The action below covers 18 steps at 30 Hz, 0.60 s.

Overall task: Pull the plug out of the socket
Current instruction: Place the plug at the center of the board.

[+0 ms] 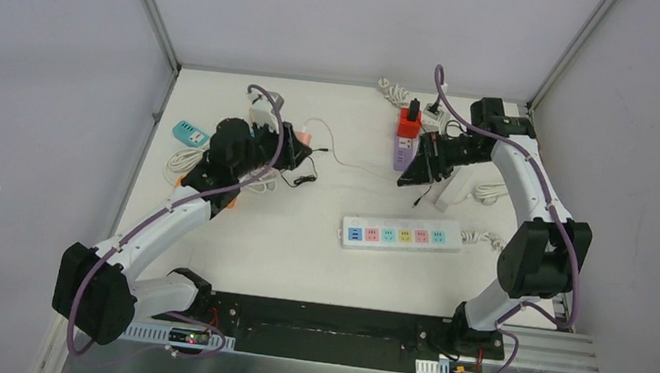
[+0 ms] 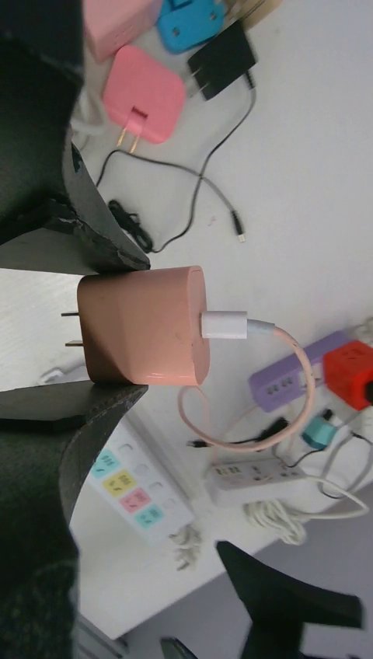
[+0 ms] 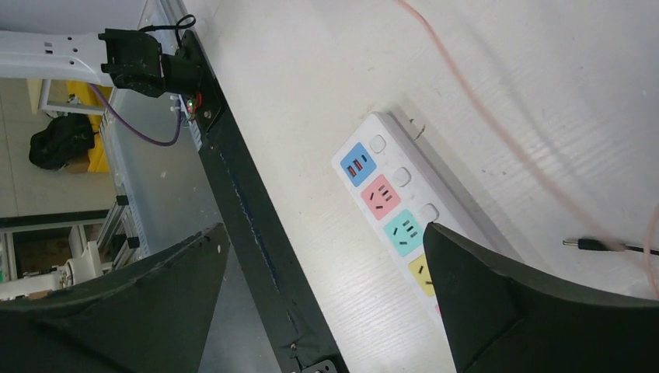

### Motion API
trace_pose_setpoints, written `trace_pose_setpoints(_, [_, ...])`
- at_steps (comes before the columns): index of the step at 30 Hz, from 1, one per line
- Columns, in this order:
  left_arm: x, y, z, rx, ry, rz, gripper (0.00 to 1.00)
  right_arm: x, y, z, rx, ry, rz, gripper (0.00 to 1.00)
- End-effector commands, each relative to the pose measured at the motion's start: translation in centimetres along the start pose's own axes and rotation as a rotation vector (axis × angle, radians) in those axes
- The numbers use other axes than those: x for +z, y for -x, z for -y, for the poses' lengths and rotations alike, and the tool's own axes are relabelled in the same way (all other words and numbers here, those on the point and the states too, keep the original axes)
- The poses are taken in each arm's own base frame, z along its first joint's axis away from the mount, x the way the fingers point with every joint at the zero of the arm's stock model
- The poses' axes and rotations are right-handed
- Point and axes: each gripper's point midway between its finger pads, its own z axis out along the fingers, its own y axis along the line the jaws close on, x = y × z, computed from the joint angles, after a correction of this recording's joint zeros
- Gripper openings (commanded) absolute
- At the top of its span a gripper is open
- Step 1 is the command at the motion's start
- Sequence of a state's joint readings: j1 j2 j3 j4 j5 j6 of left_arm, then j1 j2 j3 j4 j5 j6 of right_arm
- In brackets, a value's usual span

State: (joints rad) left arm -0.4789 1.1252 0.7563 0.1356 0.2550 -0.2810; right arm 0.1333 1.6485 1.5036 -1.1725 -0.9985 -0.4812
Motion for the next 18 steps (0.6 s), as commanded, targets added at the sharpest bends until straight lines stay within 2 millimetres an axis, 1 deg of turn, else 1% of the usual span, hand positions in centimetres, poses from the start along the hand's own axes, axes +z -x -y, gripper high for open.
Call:
trace_pose_setpoints(1, [-2.2, 8.9, 2.3, -0.066, -0.077, 0.152, 0.00, -1.8, 1.3, -0.6, -0.067, -0.029, 0.064, 1.00])
trace_pose_setpoints(4, [-3.3, 13.3, 2.9, -0.072, -0.088, 0.240, 0.00, -2.5, 1.4, -0.2, -0.064, -0.049, 0.089, 1.00])
trace_pose_setpoints(6, [-4.1, 15.9, 3.3, -0.052, -0.080, 0.273, 0.00, -3.1, 1.5, 0.0, -0.061, -0.062, 0.104, 1.00])
trace_pose_setpoints(9, [-5.7, 19.5, 3.5, -0.009, -0.030, 0.316, 0.00, -3.8, 1.6, 0.3, -0.058, -0.075, 0.124, 1.00])
trace_pose_setpoints(10, [-6.3, 20.5, 3.3, 0.006, 0.002, 0.332, 0.00, -3.9, 1.6, 0.3, -0.057, -0.077, 0.128, 1.00])
trace_pose_setpoints(11, [-7.2, 22.0, 3.3, 0.025, 0.026, 0.359, 0.00, -4.0, 1.6, 0.3, -0.058, -0.078, 0.132, 1.00])
trace_pose_setpoints(12, [-7.7, 22.6, 2.9, 0.036, 0.056, 0.367, 0.00, -4.2, 1.6, 0.4, -0.058, -0.080, 0.135, 1.00])
trace_pose_setpoints(13, [-8.6, 23.7, 2.8, 0.052, 0.085, 0.391, 0.00, -4.3, 1.6, 0.3, -0.064, -0.079, 0.140, 1.00])
trace_pose_setpoints(18, [-11.9, 27.0, 1.0, 0.101, 0.237, 0.470, 0.00, -4.8, 1.9, -0.6, -0.099, -0.069, 0.165, 1.00])
